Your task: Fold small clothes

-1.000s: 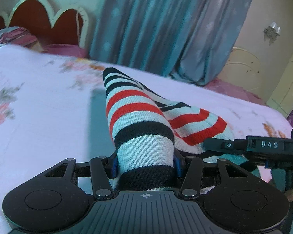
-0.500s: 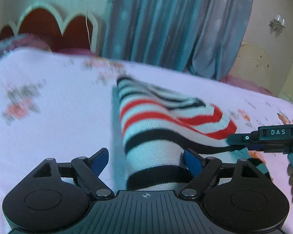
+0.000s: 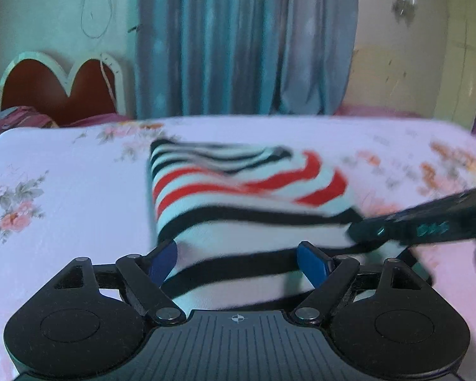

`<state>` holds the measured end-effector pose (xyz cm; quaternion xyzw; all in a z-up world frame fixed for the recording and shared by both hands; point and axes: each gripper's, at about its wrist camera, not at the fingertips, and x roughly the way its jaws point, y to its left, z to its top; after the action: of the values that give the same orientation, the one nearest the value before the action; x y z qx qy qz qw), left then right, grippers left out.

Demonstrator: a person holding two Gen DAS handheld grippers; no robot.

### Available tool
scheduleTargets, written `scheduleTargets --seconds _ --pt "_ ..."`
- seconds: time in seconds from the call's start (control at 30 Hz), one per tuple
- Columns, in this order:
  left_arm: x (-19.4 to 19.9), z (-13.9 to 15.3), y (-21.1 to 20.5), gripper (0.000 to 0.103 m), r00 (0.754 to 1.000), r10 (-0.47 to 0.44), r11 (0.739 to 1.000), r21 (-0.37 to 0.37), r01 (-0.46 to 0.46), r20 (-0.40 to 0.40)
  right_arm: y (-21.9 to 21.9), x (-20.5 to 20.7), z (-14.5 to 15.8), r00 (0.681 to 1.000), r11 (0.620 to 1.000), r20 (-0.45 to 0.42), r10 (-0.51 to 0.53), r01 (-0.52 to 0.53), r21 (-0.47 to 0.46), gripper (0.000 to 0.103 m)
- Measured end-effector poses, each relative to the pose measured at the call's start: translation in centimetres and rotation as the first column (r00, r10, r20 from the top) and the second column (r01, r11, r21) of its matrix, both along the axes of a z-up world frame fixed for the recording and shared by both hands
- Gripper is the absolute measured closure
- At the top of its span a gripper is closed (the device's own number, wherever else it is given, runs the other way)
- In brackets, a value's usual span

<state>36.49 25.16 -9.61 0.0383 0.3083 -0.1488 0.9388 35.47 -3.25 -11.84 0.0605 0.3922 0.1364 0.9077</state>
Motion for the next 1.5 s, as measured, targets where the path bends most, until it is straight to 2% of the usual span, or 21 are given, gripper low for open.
scheduleTargets --seconds 0.13,0.27,0.37,0.43,0.5,0.53,0.63,0.93,0.97,1.0,1.07,1.27,1.33,1.4,1.47,1.5 --pt "0.0 0.0 0.6 0.021 1.000 0.022 1.000 0.000 -0.022 -0.023 0.4 -0.1 0.0 1.000 1.000 0.011 0.008 -0.008 -0.027 0.089" --pt "-1.3 1.3 1.3 0.021 0.999 0.040 0.999 -0.015 -0.040 -0.009 0.7 -1.7 1.5 0.999 1.000 0.047 -0.005 0.006 -0.022 0.081" --pt "-2.2 1.4 1.0 0.021 0.999 0.041 0.999 -0.018 -0.041 -0.013 0.8 -3.7 1.8 0.997 0.999 0.071 0.002 0.001 -0.043 0.083" --pt "-2.4 0.6 0.7 0.021 0.998 0.041 0.999 0.000 -0.042 -0.040 1.0 -4.6 1.1 0.998 0.996 0.069 -0.003 0.010 -0.093 0.085" --pt "-2.4 -0.2 0.6 0.021 0.997 0.053 0.998 0.017 -0.052 -0.058 0.8 -4.9 -0.4 0.999 0.992 0.028 -0.024 0.028 -0.123 0.085" --pt "-2.3 -0.3 0.6 0.021 0.996 0.059 0.998 0.019 -0.058 -0.061 0.6 -5.0 -0.9 0.999 0.991 0.025 -0.040 0.043 -0.128 0.080" --pt "-2.1 -0.1 0.6 0.021 0.995 0.068 0.998 0.018 -0.067 -0.076 -0.4 -4.9 -1.8 0.996 0.994 0.000 -0.089 0.089 -0.066 0.078" --pt "-1.8 1.2 0.8 0.021 0.982 0.123 0.992 -0.011 -0.126 -0.144 -0.5 -5.0 -2.7 0.993 0.993 -0.008 -0.116 0.115 -0.031 0.078" --pt "-1.8 1.4 0.8 0.019 0.980 0.130 0.991 -0.013 -0.134 -0.149 -0.3 -4.9 -2.6 0.994 0.993 -0.009 -0.111 0.110 -0.040 0.078" --pt "-1.9 1.6 0.8 0.010 0.978 0.142 0.989 -0.011 -0.146 -0.154 -0.3 -4.8 -2.6 0.994 0.993 -0.011 -0.107 0.106 -0.050 0.078" --pt "-2.1 1.9 0.9 0.000 0.974 0.162 0.986 -0.013 -0.166 -0.156 0.0 -4.7 -2.4 0.995 0.993 -0.018 -0.100 0.098 -0.069 0.078" --pt "-3.0 2.6 0.6 0.000 0.966 0.184 0.982 0.001 -0.187 -0.184 0.0 -4.6 -2.3 0.994 0.992 -0.032 -0.103 0.100 -0.070 0.077" --pt "-3.4 2.7 0.5 0.000 0.953 0.207 0.977 0.006 -0.211 -0.223 -0.1 -4.4 -1.9 0.994 0.994 -0.051 -0.099 0.095 -0.062 0.073" --pt "-4.2 3.0 0.5 0.000 0.938 0.242 0.970 0.024 -0.244 -0.247 -0.5 -4.5 -1.1 0.993 0.993 -0.063 -0.103 0.099 -0.061 0.062" --pt "-5.8 3.8 0.6 0.000 0.937 0.273 0.961 0.021 -0.276 -0.218 -1.1 -5.6 0.2 0.993 0.994 -0.055 -0.106 0.105 -0.016 0.058" --pt "-6.6 4.2 0.5 0.000 0.937 0.285 0.958 0.025 -0.286 -0.200 -1.4 -6.3 0.7 0.993 0.994 -0.046 -0.107 0.107 0.012 0.051"
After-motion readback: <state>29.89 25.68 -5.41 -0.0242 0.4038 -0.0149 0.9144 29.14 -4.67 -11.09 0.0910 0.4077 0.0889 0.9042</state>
